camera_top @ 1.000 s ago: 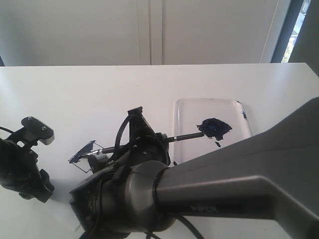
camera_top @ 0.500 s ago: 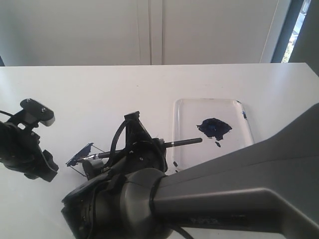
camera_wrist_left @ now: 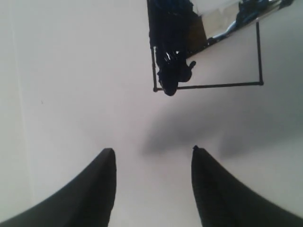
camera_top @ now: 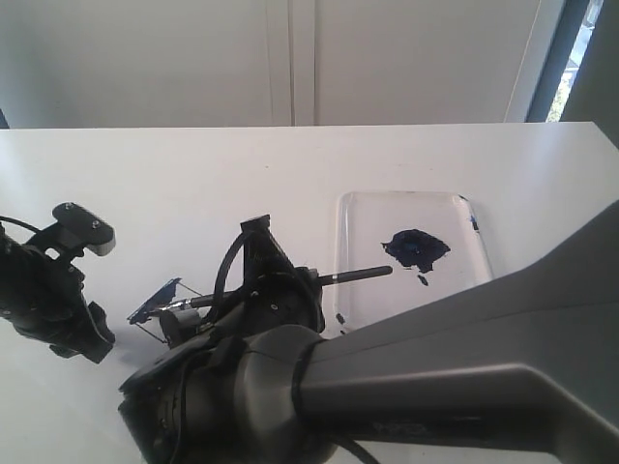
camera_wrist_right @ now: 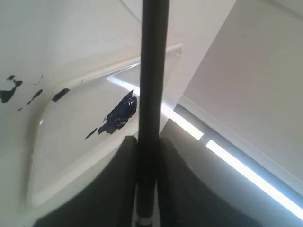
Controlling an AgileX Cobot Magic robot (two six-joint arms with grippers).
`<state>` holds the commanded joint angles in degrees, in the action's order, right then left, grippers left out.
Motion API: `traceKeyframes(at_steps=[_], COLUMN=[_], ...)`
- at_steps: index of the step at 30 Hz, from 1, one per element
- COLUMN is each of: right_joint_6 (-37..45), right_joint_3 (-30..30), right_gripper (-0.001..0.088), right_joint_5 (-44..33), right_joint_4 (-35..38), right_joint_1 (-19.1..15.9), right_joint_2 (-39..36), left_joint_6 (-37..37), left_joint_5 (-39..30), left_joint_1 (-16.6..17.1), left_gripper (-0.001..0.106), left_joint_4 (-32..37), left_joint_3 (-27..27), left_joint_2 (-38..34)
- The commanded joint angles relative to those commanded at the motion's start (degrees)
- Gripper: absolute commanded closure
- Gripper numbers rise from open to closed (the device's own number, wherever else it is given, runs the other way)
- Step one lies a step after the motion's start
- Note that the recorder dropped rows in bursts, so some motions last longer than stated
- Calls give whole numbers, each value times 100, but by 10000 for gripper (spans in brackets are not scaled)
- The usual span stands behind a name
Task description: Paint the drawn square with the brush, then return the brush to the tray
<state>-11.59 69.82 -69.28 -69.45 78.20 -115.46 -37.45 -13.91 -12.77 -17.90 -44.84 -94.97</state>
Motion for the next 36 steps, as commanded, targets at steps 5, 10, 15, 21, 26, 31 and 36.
traceKeyframes(at_steps=[5,10,15,21,26,31,36], right_joint_6=[-12,-23,-23,-23,-23,-23,-68], right_joint_3=[0,0,0,0,0,0,0], right_gripper=[868,868,868,868,868,868,868], right_joint_5=[-23,15,-34,-68,-68,-68,-68], right_joint_4=[0,-12,-23,-87,-90,-90,-128], right_joint_1=[126,314,336,336,201,100,112], right_joint_2=[2,2,2,2,2,2,2], left_joint_6=[0,0,0,0,55,55,55], left_joint_5=[26,6,-41,-223,-323,-321,-231], left_joint_1=[0,0,0,0,0,0,0], left_gripper=[517,517,517,517,517,517,517], left_joint_4=[0,0,16,227,293,417,442], left_joint_3=[-10,-22,-22,-22,-22,-22,-22], left_joint_2=[-42,-42,-42,-42,-42,-42,-42])
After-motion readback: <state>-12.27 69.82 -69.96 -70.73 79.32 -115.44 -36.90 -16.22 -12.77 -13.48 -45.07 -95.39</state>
